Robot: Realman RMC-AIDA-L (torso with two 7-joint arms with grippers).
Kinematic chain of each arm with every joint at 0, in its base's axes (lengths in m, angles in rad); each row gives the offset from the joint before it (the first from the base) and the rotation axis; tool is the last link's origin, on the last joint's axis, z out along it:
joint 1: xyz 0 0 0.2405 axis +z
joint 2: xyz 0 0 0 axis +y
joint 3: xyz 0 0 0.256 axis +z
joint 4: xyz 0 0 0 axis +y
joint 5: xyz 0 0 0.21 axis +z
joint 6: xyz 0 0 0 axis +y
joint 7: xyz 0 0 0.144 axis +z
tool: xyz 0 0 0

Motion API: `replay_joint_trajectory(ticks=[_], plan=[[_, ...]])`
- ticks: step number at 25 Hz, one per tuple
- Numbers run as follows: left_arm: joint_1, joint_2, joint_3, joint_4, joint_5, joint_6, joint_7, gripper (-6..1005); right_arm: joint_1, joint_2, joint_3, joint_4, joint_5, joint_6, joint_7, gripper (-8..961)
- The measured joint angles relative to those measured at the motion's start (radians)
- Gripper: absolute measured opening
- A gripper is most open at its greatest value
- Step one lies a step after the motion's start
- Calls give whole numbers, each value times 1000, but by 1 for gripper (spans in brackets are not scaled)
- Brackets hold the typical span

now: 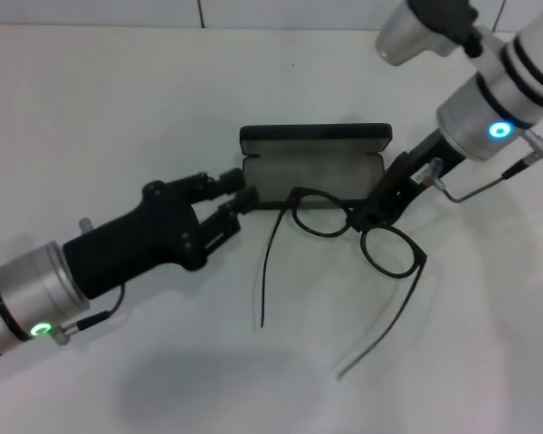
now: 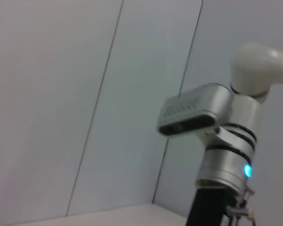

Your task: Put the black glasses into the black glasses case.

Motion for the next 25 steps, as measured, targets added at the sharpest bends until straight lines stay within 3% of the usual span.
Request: replay_joint_trajectory(ticks=[7,10,13,19,24,25], plan=[[25,3,0,0,-111,90,-2,258,-298,-5,-69,-474,107,-84,16,44],[18,4,0,1,-120,143,-1,256,-426,-11,-38,-605,232,-114,-61,45],[12,3,0,5,-128,191,1,255,-512,-5,28,-656,341,-154,-172,44],[-41,5,6,8,-135,298,-9,252,-578,-7,97,-634,506,-170,-311,44],[-98,2,12,8,-118,340,-23,45,-584,-9,144,-579,547,-178,-363,45],[-106,0,16,6,-119,350,-20,44,-578,-9,149,-560,551,-176,-364,45]])
